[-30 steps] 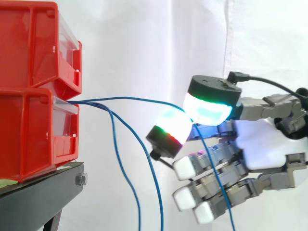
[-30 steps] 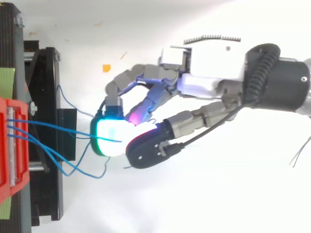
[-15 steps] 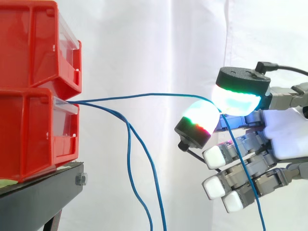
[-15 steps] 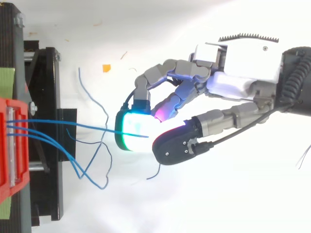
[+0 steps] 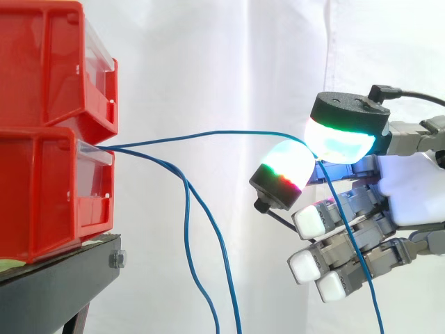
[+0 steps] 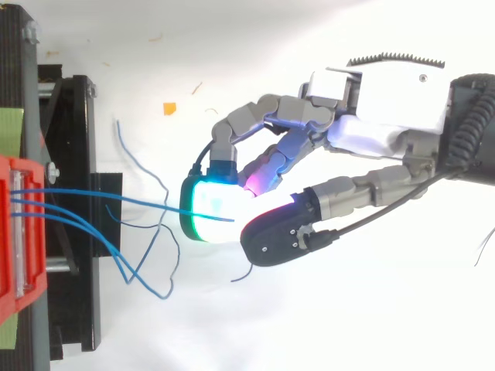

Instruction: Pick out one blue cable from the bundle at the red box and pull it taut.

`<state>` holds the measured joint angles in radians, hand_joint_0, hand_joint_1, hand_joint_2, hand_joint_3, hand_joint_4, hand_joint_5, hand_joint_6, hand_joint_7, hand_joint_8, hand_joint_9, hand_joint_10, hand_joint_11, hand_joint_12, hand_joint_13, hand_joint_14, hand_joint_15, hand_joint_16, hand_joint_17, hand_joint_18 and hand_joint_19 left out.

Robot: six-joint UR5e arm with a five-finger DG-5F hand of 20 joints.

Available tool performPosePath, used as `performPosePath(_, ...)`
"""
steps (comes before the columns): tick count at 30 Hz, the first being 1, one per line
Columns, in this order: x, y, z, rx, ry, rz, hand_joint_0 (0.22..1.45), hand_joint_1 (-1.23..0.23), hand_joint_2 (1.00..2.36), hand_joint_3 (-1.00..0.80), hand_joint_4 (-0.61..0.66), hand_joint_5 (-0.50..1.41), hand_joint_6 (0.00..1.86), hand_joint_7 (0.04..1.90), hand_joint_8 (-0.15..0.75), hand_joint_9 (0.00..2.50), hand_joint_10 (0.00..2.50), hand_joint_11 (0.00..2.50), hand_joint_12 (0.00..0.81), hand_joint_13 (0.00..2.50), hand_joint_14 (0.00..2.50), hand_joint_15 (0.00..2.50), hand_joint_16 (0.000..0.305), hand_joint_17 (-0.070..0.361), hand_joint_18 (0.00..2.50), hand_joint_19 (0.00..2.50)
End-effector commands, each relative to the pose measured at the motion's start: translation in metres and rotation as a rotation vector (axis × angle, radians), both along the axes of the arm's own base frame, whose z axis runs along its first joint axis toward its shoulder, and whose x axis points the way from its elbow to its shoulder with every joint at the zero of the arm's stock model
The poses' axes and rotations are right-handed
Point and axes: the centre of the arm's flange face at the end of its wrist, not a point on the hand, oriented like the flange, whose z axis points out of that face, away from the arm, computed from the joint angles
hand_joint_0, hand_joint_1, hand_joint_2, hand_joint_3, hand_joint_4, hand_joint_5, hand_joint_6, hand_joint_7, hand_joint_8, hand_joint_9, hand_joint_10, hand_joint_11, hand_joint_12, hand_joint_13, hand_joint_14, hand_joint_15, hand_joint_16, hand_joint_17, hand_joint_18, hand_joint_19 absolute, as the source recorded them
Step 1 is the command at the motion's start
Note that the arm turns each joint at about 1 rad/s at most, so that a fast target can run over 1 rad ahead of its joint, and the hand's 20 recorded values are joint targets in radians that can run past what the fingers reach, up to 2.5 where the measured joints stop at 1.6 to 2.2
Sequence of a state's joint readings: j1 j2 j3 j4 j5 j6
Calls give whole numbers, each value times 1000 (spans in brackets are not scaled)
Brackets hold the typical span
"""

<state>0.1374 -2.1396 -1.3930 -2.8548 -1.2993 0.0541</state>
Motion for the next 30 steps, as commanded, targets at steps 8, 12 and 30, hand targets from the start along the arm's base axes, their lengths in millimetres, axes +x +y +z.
performPosePath(8, 0, 0, 0, 0, 0, 1, 491, -759, 1352, -156, -224, 3, 793, 999, 214, 1060, 4, 125, 367, 750, 12, 360, 56, 127, 588, 490)
performPosePath(12, 0, -1, 0, 0, 0, -1, 491, -758, 1356, -162, -227, 3, 792, 1000, 207, 1090, 5, 145, 356, 778, 14, 382, 54, 123, 576, 482)
performPosePath(30, 0, -1, 0, 0, 0, -1, 488, -770, 1396, -174, -220, 8, 778, 1048, 218, 1222, 7, 211, 298, 874, 14, 422, 49, 111, 702, 563)
